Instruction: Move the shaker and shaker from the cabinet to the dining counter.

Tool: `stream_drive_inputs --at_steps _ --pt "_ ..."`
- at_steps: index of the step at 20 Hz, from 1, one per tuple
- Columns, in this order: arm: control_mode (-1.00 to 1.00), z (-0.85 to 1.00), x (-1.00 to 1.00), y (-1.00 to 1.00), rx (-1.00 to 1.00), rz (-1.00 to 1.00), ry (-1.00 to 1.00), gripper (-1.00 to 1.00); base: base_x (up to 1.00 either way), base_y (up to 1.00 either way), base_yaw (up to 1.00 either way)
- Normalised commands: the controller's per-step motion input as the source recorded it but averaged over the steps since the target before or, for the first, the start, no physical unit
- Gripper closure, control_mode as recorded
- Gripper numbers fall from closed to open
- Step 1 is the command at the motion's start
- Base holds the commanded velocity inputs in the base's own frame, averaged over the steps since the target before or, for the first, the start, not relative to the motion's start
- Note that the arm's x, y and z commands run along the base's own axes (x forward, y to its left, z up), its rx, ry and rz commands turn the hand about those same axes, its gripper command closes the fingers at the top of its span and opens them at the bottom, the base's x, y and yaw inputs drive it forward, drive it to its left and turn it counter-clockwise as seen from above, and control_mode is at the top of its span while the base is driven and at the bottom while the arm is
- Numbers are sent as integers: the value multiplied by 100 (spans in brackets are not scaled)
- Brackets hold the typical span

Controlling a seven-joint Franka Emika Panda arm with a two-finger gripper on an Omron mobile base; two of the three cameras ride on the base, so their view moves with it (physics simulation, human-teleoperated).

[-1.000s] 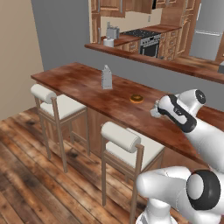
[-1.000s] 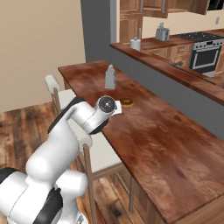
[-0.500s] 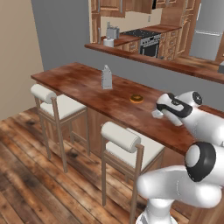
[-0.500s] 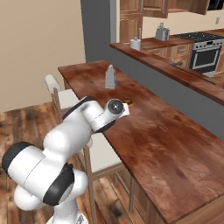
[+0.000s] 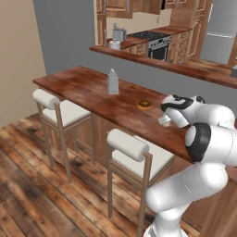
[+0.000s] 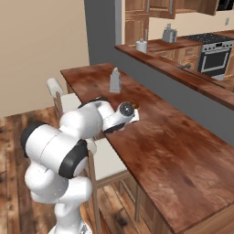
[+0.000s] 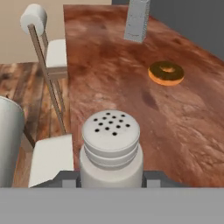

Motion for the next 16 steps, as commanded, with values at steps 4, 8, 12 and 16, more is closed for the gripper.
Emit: stream_drive_inputs --at_steps 4,8,12,16 --pt "-100 -17 43 -4 0 0 5 100 0 0 0" --pt "-100 -18 37 -13 1 0 4 100 0 0 0" --pt "-100 -30 23 -10 3 0 0 100 0 0 0" --pt "-100 -32 17 -8 5 0 -2 100 0 0 0"
